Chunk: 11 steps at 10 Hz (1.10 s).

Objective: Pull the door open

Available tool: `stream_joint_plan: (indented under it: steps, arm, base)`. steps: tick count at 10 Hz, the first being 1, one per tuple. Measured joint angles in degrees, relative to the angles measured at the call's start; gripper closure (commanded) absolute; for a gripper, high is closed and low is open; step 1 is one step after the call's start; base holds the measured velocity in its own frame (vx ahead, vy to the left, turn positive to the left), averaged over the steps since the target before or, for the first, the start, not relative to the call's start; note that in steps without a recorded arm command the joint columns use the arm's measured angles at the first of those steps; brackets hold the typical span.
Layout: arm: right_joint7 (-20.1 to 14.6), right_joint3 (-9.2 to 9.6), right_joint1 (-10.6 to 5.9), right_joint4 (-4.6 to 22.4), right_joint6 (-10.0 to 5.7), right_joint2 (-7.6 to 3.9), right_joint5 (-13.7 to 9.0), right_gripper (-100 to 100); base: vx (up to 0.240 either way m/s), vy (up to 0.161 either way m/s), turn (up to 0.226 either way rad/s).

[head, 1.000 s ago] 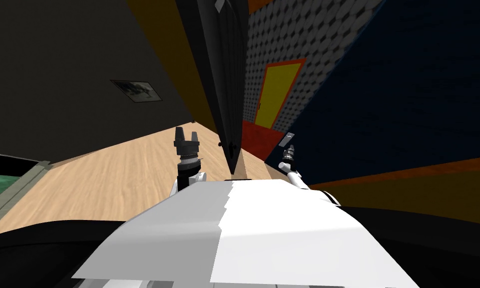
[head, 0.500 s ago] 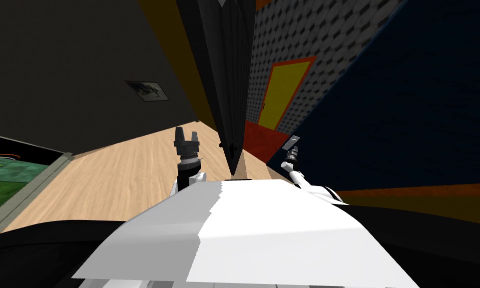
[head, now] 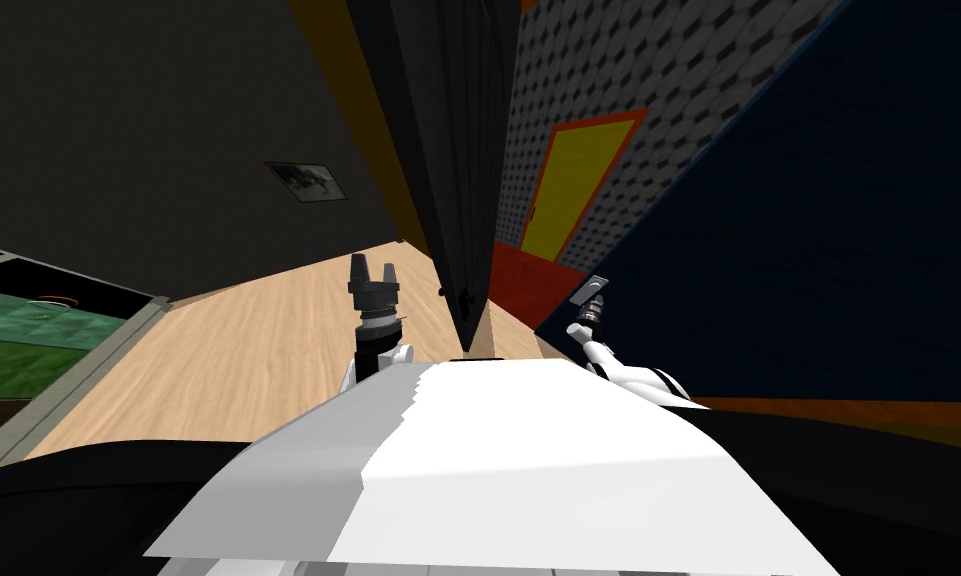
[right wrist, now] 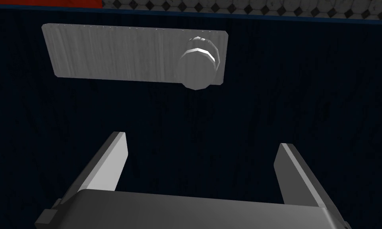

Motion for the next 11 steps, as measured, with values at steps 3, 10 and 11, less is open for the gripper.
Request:
stream_joint_plan:
  steps: [3, 10, 11]
  arm:
    - [0.7, -0.23, -1.36, 3.07, -0.11, -0.87, -1.4, -100]
    - [1.51, -1.45, -1.29, 3.99, -0.34, -1.24, -2.51, -100]
    - [1.87, -1.83, -1.08, 3.79, -0.29, -1.21, -2.75, -100]
  base:
    - [0.027, -0.026, 0.058]
    - [0.101, -0.128, 0.056]
    - [0.122, -0.16, 0.098]
